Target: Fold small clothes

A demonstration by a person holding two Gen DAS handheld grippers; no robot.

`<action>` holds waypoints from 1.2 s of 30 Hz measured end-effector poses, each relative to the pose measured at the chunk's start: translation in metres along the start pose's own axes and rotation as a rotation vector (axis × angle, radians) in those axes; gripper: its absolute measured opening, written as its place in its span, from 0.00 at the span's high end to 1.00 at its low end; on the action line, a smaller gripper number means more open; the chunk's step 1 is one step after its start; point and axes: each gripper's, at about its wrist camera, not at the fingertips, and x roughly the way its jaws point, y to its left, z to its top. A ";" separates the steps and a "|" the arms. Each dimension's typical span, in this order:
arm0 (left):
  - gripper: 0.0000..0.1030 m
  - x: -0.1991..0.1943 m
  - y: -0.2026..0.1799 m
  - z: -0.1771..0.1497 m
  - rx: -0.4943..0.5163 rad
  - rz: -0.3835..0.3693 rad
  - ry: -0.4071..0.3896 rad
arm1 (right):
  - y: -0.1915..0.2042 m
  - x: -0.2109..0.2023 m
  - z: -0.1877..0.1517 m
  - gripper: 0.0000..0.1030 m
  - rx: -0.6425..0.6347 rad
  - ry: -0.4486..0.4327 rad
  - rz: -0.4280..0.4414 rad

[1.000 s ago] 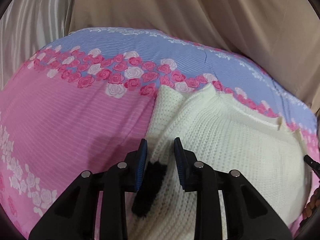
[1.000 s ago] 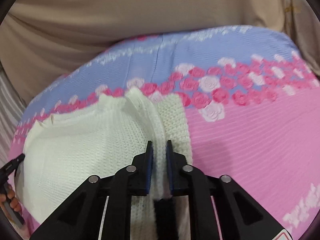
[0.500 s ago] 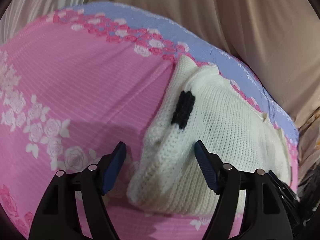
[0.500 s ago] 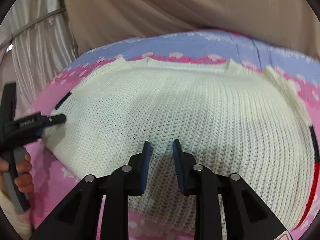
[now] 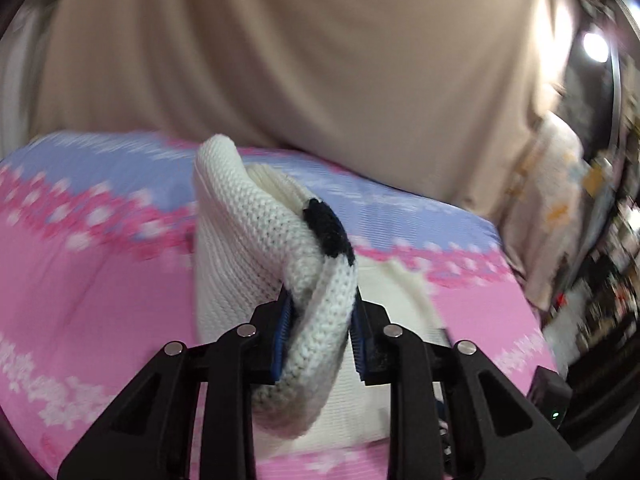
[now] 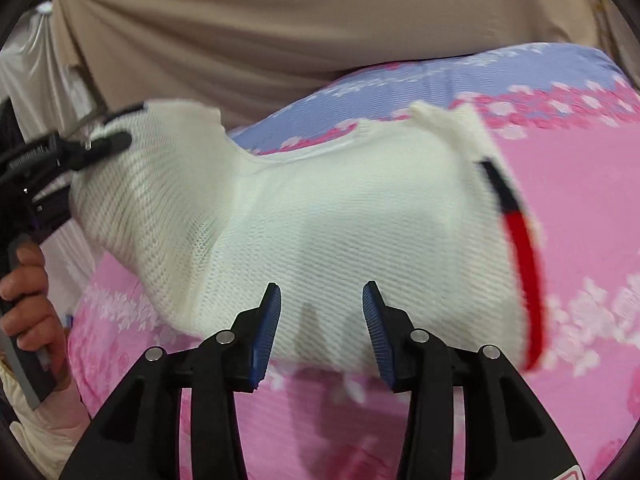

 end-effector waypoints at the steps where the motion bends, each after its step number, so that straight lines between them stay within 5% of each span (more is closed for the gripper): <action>1: 0.77 0.011 -0.021 -0.003 0.036 -0.025 0.016 | -0.009 -0.008 -0.002 0.57 0.019 -0.010 -0.019; 4: 0.77 0.057 -0.068 -0.024 0.099 -0.086 0.112 | -0.031 -0.025 -0.007 0.56 0.063 -0.027 -0.073; 8: 0.76 0.129 -0.101 -0.077 0.148 -0.079 0.303 | -0.054 -0.038 -0.012 0.55 0.111 -0.025 -0.114; 12: 0.65 0.109 -0.108 -0.087 0.205 -0.053 0.239 | -0.064 -0.056 -0.011 0.55 0.115 -0.044 -0.130; 15: 0.36 0.070 -0.089 -0.075 0.158 -0.116 0.205 | -0.060 -0.069 0.007 0.49 0.098 -0.086 -0.087; 18: 0.24 0.035 -0.063 -0.068 0.132 -0.078 0.141 | -0.052 -0.068 0.030 0.37 0.071 -0.107 -0.011; 21: 0.22 0.030 -0.031 -0.069 0.081 0.015 0.149 | -0.043 -0.044 0.050 0.22 0.063 -0.060 0.096; 26: 0.23 0.050 0.021 -0.087 -0.060 0.091 0.252 | -0.043 0.025 0.069 0.22 0.091 0.091 0.090; 27: 0.26 0.053 0.023 -0.090 -0.064 0.104 0.258 | -0.039 0.034 0.070 0.35 0.081 0.113 0.078; 28: 0.30 0.057 0.024 -0.091 -0.057 0.120 0.266 | -0.033 0.037 0.071 0.70 0.061 0.129 0.063; 33: 0.30 0.054 0.018 -0.096 -0.006 0.123 0.270 | -0.020 -0.028 0.077 0.73 -0.004 -0.091 0.218; 36: 0.30 0.061 0.014 -0.102 0.008 0.094 0.291 | -0.053 -0.010 0.063 0.73 0.056 -0.035 0.099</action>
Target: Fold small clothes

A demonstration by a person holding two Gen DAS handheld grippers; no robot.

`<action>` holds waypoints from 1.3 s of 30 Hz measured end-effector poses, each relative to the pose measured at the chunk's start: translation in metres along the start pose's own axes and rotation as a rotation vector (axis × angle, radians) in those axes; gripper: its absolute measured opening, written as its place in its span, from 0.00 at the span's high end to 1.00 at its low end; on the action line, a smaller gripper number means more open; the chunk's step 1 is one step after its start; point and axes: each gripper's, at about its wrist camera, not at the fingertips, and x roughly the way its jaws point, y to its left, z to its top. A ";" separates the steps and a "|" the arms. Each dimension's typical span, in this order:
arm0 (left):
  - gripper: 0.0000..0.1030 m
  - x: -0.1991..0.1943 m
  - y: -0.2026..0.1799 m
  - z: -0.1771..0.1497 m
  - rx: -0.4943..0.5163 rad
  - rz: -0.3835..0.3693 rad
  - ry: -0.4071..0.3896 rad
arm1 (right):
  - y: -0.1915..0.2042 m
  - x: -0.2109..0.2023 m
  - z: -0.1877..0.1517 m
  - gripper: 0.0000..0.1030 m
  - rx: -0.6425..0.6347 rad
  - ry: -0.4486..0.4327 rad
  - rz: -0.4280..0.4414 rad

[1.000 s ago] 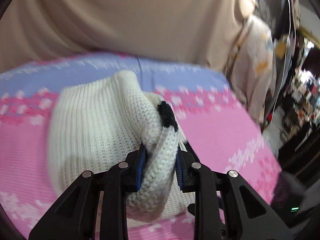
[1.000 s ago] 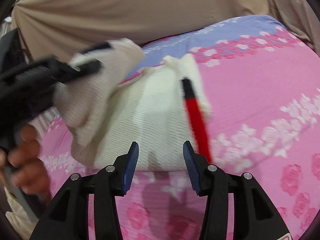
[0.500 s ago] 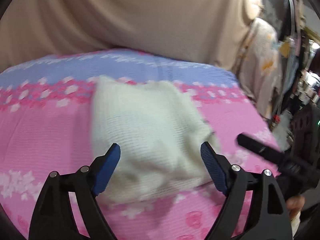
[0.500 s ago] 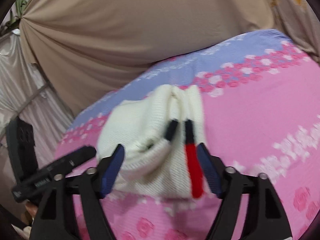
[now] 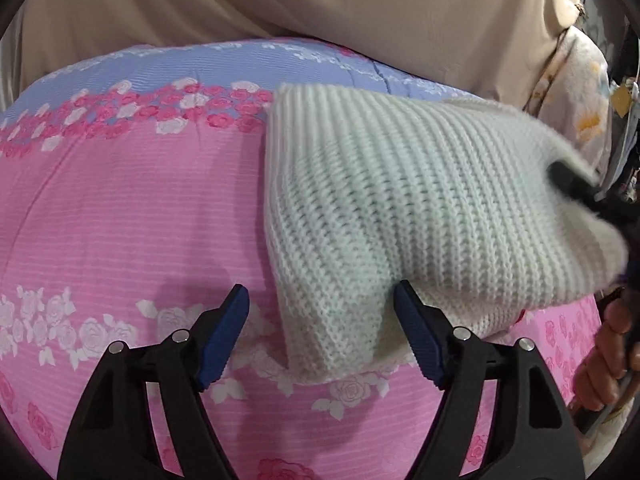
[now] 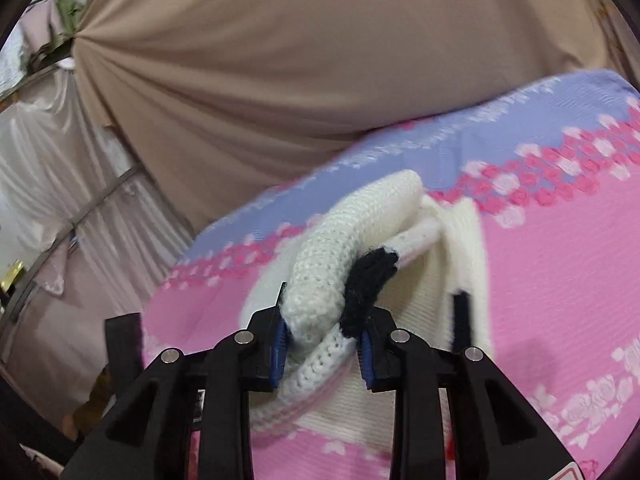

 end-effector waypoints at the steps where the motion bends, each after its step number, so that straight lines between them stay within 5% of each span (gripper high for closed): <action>1: 0.30 0.006 -0.002 -0.002 0.006 0.002 0.013 | -0.014 0.017 -0.007 0.72 0.019 0.058 -0.079; 5: 0.29 0.019 -0.003 -0.008 0.012 0.012 0.043 | -0.015 0.008 -0.017 0.71 0.028 0.022 -0.099; 8: 0.31 0.010 -0.002 -0.006 0.012 0.012 0.036 | 0.017 -0.016 -0.012 0.58 -0.096 -0.064 -0.216; 13: 0.30 -0.016 -0.014 0.002 0.037 -0.029 -0.026 | 0.040 -0.003 0.003 0.33 -0.231 -0.035 -0.192; 15: 0.30 -0.008 -0.021 0.005 0.055 -0.021 -0.018 | 0.035 0.020 0.003 0.33 -0.236 0.043 -0.200; 18: 0.31 0.010 -0.024 0.004 0.069 0.019 0.018 | 0.021 0.045 0.005 0.78 -0.203 0.137 -0.207; 19: 0.31 0.013 -0.024 0.003 0.072 0.031 0.026 | 0.020 0.032 0.011 0.80 -0.174 0.098 -0.143; 23: 0.29 0.016 -0.019 -0.003 0.058 0.012 0.050 | 0.011 -0.014 0.027 0.81 -0.103 -0.064 -0.032; 27: 0.29 0.024 -0.019 -0.007 0.053 0.014 0.076 | -0.027 0.043 0.008 0.79 -0.090 0.103 -0.203; 30: 0.29 0.023 -0.021 -0.007 0.060 0.025 0.075 | -0.025 0.022 0.015 0.78 -0.031 0.046 -0.159; 34: 0.31 0.014 -0.022 -0.007 0.062 0.030 0.070 | 0.018 -0.020 0.009 0.72 -0.124 -0.046 -0.187; 39: 0.30 -0.012 -0.033 -0.009 0.090 0.046 0.012 | 0.046 -0.032 -0.034 0.67 -0.243 0.007 -0.185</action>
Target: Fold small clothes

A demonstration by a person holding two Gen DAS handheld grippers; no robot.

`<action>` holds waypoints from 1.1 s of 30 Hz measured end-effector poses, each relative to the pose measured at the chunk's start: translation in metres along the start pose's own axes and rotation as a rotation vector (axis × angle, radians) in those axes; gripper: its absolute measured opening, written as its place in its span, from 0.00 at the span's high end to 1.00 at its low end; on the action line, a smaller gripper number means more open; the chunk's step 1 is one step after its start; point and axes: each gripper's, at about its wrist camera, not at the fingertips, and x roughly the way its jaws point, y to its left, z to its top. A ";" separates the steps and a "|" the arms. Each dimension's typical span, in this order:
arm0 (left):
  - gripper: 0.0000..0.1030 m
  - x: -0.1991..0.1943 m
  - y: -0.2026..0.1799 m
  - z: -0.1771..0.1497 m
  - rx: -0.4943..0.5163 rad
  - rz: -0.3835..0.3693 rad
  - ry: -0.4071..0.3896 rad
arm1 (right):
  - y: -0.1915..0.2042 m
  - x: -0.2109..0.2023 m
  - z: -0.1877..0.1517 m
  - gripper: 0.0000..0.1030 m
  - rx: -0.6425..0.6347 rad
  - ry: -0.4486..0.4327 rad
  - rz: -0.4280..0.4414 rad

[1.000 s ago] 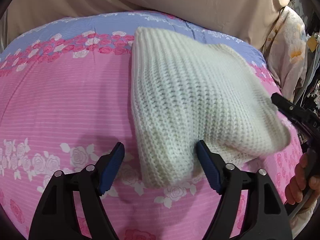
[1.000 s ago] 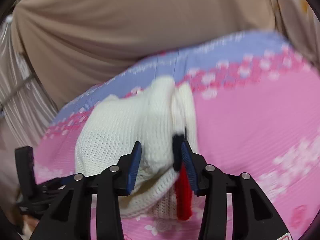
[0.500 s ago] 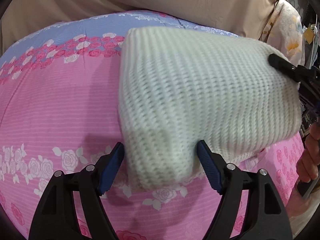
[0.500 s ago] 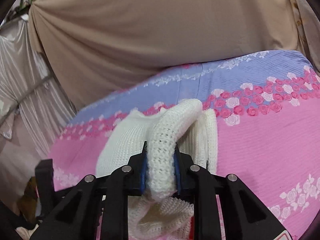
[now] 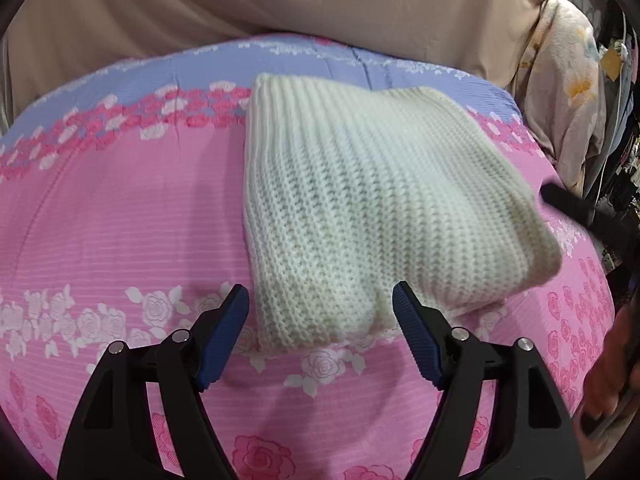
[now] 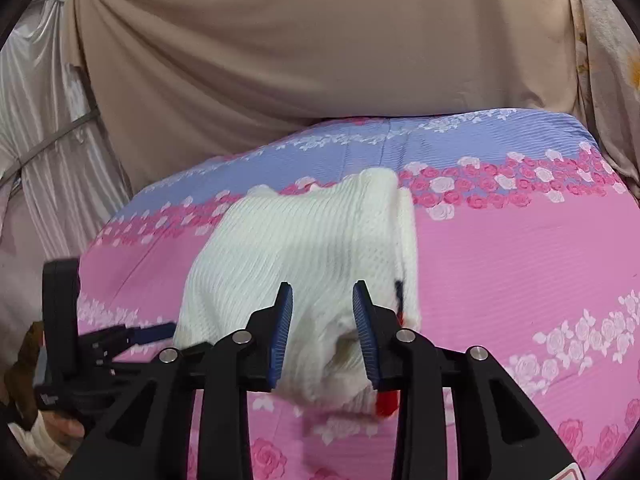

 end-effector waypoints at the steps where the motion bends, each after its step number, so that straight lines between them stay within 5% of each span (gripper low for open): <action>1: 0.30 -0.001 -0.002 0.001 0.006 0.003 -0.003 | 0.002 0.006 -0.007 0.67 -0.023 0.024 -0.033; 4: 0.30 0.004 -0.008 0.001 0.026 0.046 0.001 | -0.010 0.037 -0.028 0.83 -0.041 0.111 -0.173; 13: 0.30 0.010 -0.004 -0.008 0.021 0.064 0.025 | -0.022 0.027 -0.036 0.80 0.068 0.103 -0.133; 19: 0.30 0.001 -0.002 -0.006 0.011 0.050 0.008 | -0.026 -0.003 -0.001 0.43 0.133 -0.017 -0.072; 23: 0.30 -0.003 -0.002 -0.001 -0.008 0.036 -0.003 | -0.041 0.031 0.016 0.40 0.169 0.038 -0.045; 24: 0.29 -0.006 -0.002 0.002 -0.011 0.030 -0.008 | -0.042 0.042 0.018 0.50 0.164 0.066 -0.043; 25: 0.29 -0.009 -0.002 0.004 -0.012 0.026 -0.016 | -0.040 0.049 0.021 0.77 0.153 0.089 -0.039; 30: 0.25 -0.029 -0.004 0.020 -0.016 0.026 -0.085 | -0.032 -0.009 0.039 0.79 0.169 -0.124 0.086; 33: 0.25 -0.022 -0.012 0.028 -0.002 0.025 -0.092 | -0.045 0.025 0.027 0.78 0.189 0.008 -0.012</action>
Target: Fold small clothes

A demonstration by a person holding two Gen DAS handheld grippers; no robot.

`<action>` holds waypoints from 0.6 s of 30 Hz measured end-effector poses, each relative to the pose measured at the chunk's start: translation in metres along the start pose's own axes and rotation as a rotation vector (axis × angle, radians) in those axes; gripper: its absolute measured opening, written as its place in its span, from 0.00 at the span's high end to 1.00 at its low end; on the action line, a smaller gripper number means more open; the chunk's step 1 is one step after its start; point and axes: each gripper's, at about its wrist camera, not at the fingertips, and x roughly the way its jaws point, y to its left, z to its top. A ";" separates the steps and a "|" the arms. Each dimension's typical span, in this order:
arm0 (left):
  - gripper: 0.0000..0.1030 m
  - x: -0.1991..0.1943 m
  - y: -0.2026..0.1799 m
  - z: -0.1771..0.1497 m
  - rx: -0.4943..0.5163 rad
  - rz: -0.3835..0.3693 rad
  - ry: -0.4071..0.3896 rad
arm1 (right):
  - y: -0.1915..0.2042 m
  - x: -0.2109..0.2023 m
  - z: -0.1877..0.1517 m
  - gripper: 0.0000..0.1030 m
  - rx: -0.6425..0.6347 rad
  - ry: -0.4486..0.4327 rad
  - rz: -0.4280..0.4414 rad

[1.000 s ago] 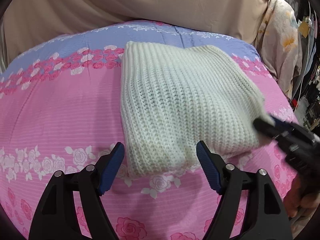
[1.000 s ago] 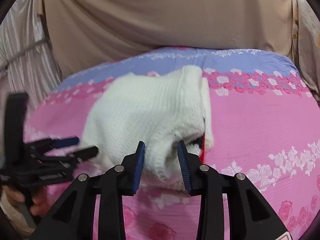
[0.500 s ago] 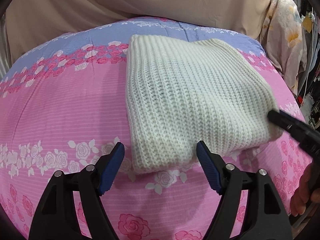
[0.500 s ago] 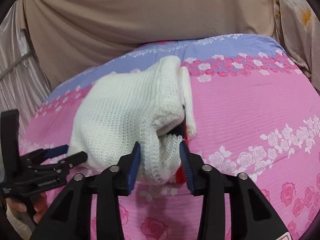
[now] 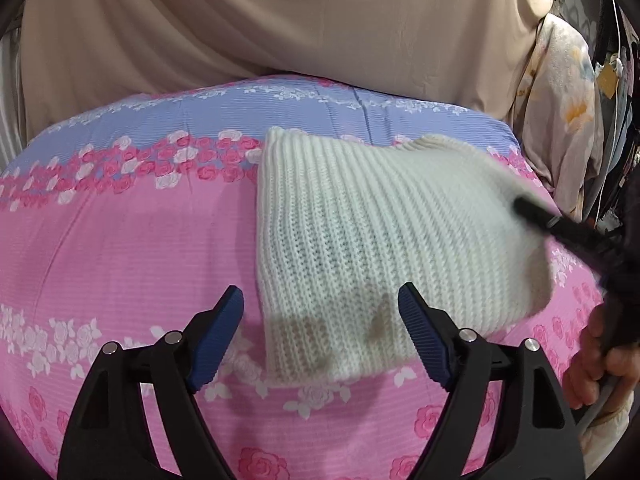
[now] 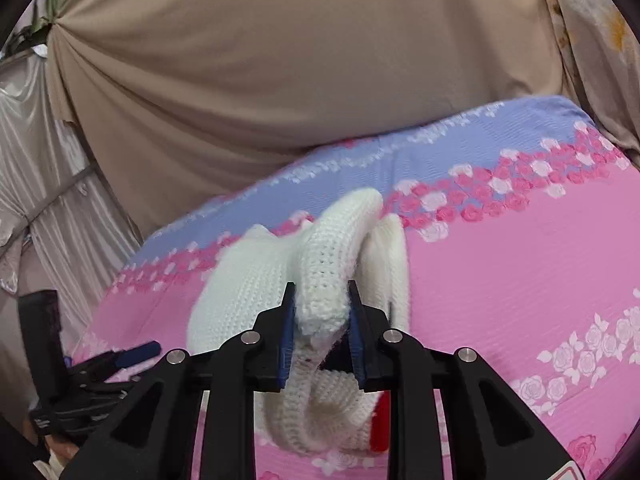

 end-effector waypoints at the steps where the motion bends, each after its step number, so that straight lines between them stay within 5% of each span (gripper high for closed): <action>1: 0.25 0.006 -0.003 0.001 0.002 0.000 0.009 | -0.010 0.027 -0.010 0.76 0.014 0.093 -0.047; 5: 0.25 0.031 -0.007 0.001 -0.016 -0.009 0.071 | -0.011 0.008 -0.016 0.64 0.081 0.042 0.001; 7: 0.12 0.035 -0.003 0.000 -0.054 -0.007 0.078 | -0.005 -0.004 -0.018 0.44 0.073 0.022 -0.028; 9: 0.10 0.038 0.005 0.001 -0.093 0.009 0.076 | -0.003 -0.004 -0.023 0.34 0.075 0.031 -0.031; 15: 0.07 0.056 0.015 0.003 -0.148 -0.008 0.129 | -0.004 0.026 -0.045 0.30 0.132 0.145 0.029; 18: 0.05 0.063 0.014 0.004 -0.159 -0.022 0.135 | 0.002 0.034 -0.047 0.24 0.126 0.135 0.040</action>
